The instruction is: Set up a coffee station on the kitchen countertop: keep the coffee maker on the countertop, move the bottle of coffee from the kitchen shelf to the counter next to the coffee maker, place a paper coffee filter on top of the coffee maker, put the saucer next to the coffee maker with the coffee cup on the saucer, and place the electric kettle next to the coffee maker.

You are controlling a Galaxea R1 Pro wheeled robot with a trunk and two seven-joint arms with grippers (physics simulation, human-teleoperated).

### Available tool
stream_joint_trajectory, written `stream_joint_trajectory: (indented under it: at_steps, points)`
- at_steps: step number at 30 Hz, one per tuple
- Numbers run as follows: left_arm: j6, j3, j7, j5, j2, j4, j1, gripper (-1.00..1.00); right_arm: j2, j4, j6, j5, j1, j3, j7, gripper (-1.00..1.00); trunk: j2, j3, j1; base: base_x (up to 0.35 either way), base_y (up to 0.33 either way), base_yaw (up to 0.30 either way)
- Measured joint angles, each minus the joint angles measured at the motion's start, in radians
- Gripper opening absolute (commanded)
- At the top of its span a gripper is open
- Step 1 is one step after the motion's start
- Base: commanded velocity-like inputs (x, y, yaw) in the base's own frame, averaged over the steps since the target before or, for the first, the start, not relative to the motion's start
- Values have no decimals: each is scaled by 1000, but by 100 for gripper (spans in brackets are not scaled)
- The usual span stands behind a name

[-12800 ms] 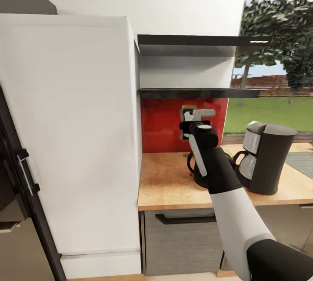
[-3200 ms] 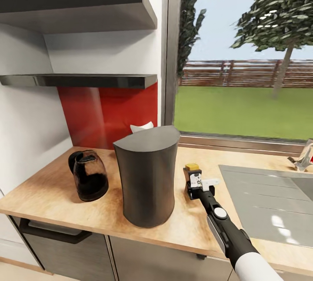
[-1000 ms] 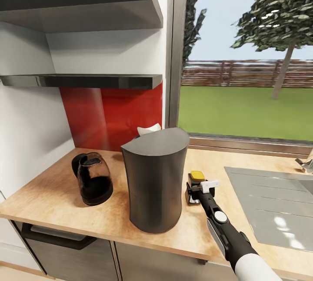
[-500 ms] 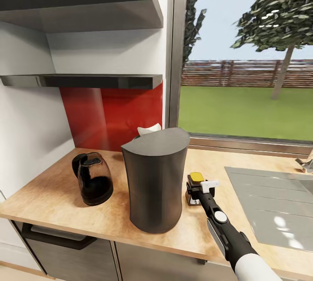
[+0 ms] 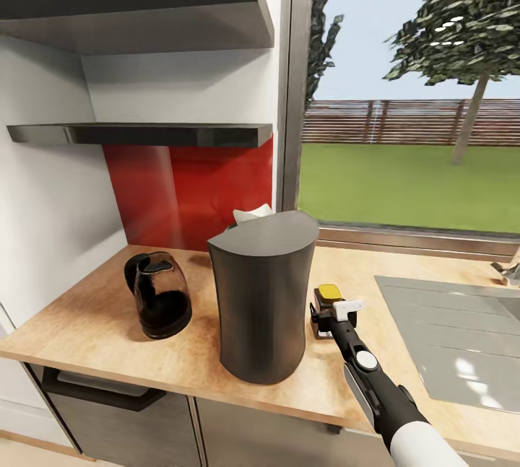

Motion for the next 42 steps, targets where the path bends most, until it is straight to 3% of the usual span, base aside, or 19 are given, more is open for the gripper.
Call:
stream_joint_trajectory:
  at_steps: [9, 42]
  points:
    - [-1, 0, 0, 0, 0, 0, 0, 100, 0, 0, 0, 0, 0, 0, 0, 100, 0, 0, 0, -63, -25, 0]
    - [-15, -5, -5, -7, -8, -7, -12, 100, -1, 14, -2, 0, 1, -3, -7, 100, 0, 0, 0, -286, -34, 0]
